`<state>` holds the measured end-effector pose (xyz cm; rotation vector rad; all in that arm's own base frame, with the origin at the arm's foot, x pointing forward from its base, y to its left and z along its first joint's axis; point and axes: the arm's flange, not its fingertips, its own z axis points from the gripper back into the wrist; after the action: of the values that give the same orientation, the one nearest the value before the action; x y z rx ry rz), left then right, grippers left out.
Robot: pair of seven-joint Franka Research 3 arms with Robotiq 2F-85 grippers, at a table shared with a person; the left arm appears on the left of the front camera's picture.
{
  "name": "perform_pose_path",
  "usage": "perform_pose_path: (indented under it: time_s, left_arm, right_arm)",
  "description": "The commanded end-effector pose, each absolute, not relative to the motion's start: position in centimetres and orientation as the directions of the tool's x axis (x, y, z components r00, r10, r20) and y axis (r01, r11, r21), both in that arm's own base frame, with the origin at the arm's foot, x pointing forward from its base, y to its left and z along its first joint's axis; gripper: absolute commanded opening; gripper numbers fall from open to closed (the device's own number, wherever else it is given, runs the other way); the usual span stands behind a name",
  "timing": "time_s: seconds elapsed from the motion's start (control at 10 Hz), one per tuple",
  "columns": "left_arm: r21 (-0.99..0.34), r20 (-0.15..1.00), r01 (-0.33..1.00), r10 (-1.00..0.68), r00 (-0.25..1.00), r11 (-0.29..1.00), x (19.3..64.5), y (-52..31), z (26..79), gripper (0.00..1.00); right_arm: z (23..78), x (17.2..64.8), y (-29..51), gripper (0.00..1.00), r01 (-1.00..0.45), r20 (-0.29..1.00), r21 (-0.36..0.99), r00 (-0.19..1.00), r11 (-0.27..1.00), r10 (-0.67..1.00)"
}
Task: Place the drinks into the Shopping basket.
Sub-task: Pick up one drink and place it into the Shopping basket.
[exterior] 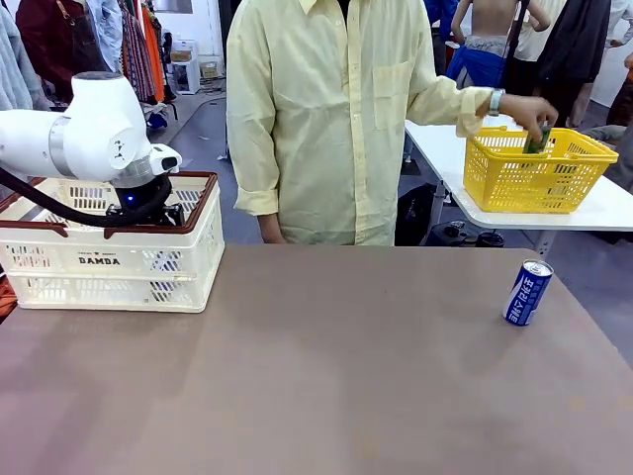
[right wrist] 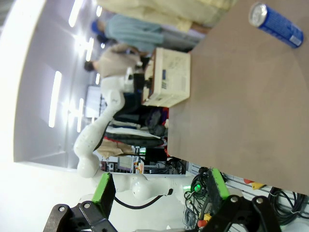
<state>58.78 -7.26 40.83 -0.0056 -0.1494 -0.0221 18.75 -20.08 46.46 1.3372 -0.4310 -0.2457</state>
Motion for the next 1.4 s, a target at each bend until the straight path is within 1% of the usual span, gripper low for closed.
perform_pose_path:
  time_s: [0.0,0.3,0.4,0.5,0.6,0.7,0.8,0.9,1.0,1.1,1.2,1.3]
  left_arm:
    - [0.024,0.154,-0.001,-0.002,0.988,1.0,58.9,-7.4,41.1,1.0]
    - [0.009,0.163,-0.004,0.002,0.987,1.0,58.7,-7.1,41.6,1.0]
    - [-0.035,0.182,-0.007,0.013,0.983,0.999,58.4,-6.4,43.2,1.0]
    - [-0.075,0.227,-0.007,0.024,0.974,0.997,58.0,-5.1,46.0,1.0]
    - [-0.08,0.268,-0.03,0.05,0.962,0.996,57.7,-3.8,48.5,1.0]
    - [-0.139,0.285,-0.042,0.081,0.955,0.989,56.1,-1.9,53.1,1.0]
    - [-0.237,0.231,-0.036,0.092,0.969,0.971,53.3,-0.6,56.9,1.0]
    - [-0.37,0.186,0.02,0.053,0.981,0.929,49.4,0.3,59.8,1.0]
    - [-0.474,0.195,0.087,0.008,0.981,0.876,45.1,1.6,61.6,1.0]
    - [-0.518,0.207,0.095,0.017,0.978,0.85,41.8,3.5,61.9,1.0]
    - [-0.587,0.2,0.072,0.058,0.978,0.807,38.6,5.7,61.6,1.0]
    - [-0.676,0.183,0.075,0.068,0.981,0.733,36.0,8.2,60.8,1.0]
  right_arm:
    - [46.8,18.9,-20.1,1.0,-0.104,0.185,0.972,0.889,0.21,-0.418]
    - [46.8,18.9,-20.1,1.0,-0.104,0.185,0.972,0.889,0.21,-0.418]
    - [46.8,18.9,-20.1,1.0,-0.104,0.185,0.972,0.889,0.21,-0.418]
    - [46.8,18.9,-20.1,1.0,-0.104,0.185,0.972,0.889,0.21,-0.418]
    - [46.8,18.9,-20.1,1.0,-0.104,0.185,0.972,0.889,0.21,-0.418]
    - [46.8,18.9,-20.1,1.0,-0.104,0.185,0.972,0.889,0.21,-0.418]
    - [46.8,18.9,-20.1,1.0,-0.104,0.185,0.972,0.889,0.21,-0.418]
    - [46.8,18.9,-20.1,1.0,-0.104,0.185,0.972,0.889,0.21,-0.418]
    - [46.8,18.9,-20.1,1.0,-0.104,0.185,0.972,0.889,0.21,-0.418]
    - [46.8,18.9,-20.1,1.0,-0.104,0.185,0.972,0.889,0.21,-0.418]
    - [46.8,18.9,-20.1,1.0,-0.104,0.185,0.972,0.889,0.21,-0.418]
    - [46.8,18.9,-20.1,1.0,-0.104,0.185,0.972,0.889,0.21,-0.418]
